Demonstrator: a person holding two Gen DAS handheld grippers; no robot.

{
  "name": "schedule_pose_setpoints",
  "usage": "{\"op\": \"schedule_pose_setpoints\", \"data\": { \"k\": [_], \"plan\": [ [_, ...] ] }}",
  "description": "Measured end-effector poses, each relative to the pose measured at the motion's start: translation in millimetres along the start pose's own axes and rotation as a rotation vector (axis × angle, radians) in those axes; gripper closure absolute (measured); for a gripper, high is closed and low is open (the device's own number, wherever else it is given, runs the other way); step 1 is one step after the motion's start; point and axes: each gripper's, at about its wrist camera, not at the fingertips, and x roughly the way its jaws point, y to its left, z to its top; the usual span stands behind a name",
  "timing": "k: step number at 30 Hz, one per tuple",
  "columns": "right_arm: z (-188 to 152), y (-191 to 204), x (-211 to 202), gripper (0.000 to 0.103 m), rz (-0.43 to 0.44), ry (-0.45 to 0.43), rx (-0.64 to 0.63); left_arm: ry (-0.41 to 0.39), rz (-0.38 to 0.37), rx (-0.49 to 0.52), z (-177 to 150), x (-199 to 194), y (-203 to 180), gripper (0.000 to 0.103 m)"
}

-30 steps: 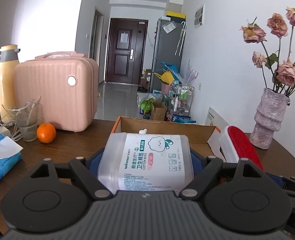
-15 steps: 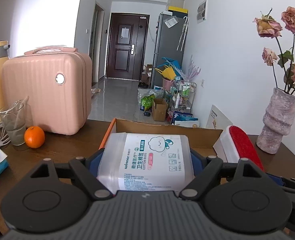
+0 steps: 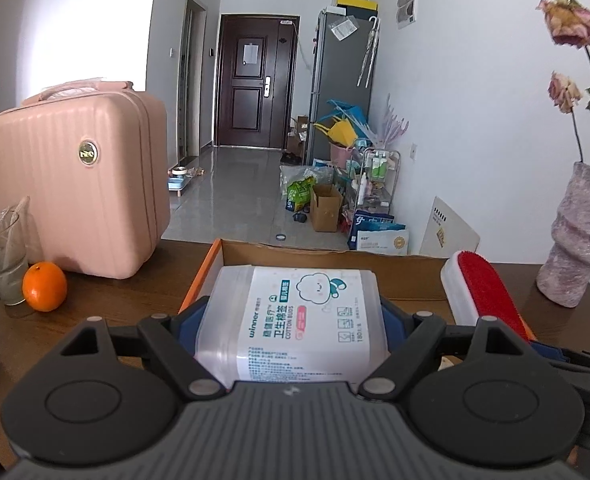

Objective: Organize rigid objects
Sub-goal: 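Carry the cotton-pad container and lint brush with both tools over the cardboard box, then open both tools to drop the container and lint brush into the box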

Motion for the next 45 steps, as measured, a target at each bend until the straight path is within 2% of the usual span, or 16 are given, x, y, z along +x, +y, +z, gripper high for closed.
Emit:
{"op": "schedule_pose_setpoints", "data": {
  "k": [14,24,26,30,32,35,39,43,45],
  "plan": [
    [8,-5,33,0.048,-0.021,0.044,-0.004,0.075,0.057,0.025,-1,40,9,0.019],
    [8,4,32,0.047,-0.034,0.067,-0.054,0.084,0.056,0.02,-1,40,11,0.019],
    [11,4,27,0.042,-0.038,0.047,-0.057,0.089,0.053,0.019,0,40,13,0.019],
    [15,5,14,0.024,-0.049,-0.016,-0.07,0.086,0.06,0.012,2,37,16,0.019],
    [16,6,10,0.021,-0.054,-0.033,-0.072,0.077,0.059,0.016,4,33,16,0.018],
    [19,5,3,0.017,-0.054,-0.053,-0.068,0.055,0.055,0.018,6,26,17,0.012],
    [21,2,-3,0.003,-0.058,-0.073,-0.053,0.027,0.069,0.019,7,19,18,0.007],
    [20,1,-5,0.0,-0.052,-0.079,-0.049,0.01,0.083,0.019,7,14,20,0.0],
    [20,1,-5,0.0,-0.056,-0.077,-0.046,0.006,0.085,0.016,7,13,23,0.0]
  ]
}}
